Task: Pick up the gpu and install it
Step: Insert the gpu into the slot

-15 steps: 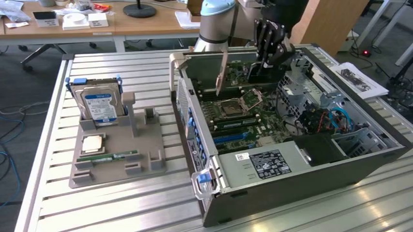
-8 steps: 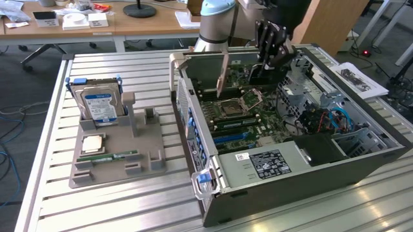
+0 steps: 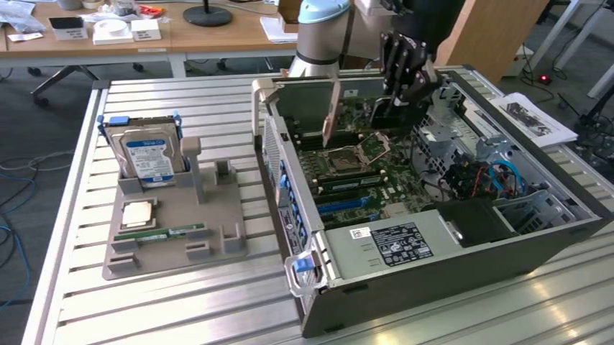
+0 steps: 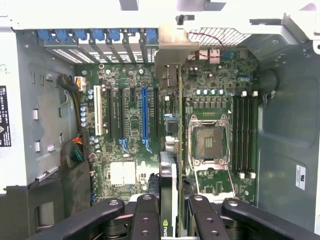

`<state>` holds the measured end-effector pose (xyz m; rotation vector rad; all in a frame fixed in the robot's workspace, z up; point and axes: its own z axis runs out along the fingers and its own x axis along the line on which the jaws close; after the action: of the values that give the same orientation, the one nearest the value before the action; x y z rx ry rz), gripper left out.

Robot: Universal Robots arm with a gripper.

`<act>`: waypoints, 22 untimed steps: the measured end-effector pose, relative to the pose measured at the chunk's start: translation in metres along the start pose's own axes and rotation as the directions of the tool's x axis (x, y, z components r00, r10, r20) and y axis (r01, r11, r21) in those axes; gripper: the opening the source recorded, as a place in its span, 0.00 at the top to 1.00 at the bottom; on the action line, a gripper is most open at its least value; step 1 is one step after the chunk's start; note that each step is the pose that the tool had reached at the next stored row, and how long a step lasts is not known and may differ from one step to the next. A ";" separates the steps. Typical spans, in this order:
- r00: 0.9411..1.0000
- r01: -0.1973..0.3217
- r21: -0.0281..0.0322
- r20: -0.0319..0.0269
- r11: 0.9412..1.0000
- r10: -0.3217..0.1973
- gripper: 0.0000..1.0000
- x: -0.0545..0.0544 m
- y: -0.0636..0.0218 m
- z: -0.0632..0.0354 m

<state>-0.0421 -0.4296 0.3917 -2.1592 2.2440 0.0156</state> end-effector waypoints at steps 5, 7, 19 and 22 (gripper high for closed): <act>1.000 0.000 0.000 0.000 1.000 0.000 0.73 0.000 0.0001 0.0040; 1.000 0.000 0.000 0.000 1.000 0.000 0.73 0.000 0.0001 0.0059; 1.000 0.000 0.000 0.000 1.000 0.000 0.73 0.000 0.0001 0.0100; 1.000 0.000 0.000 0.000 1.000 0.000 0.73 0.001 0.0002 0.0140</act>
<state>-0.0421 -0.4298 0.3777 -2.1592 2.2440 0.0156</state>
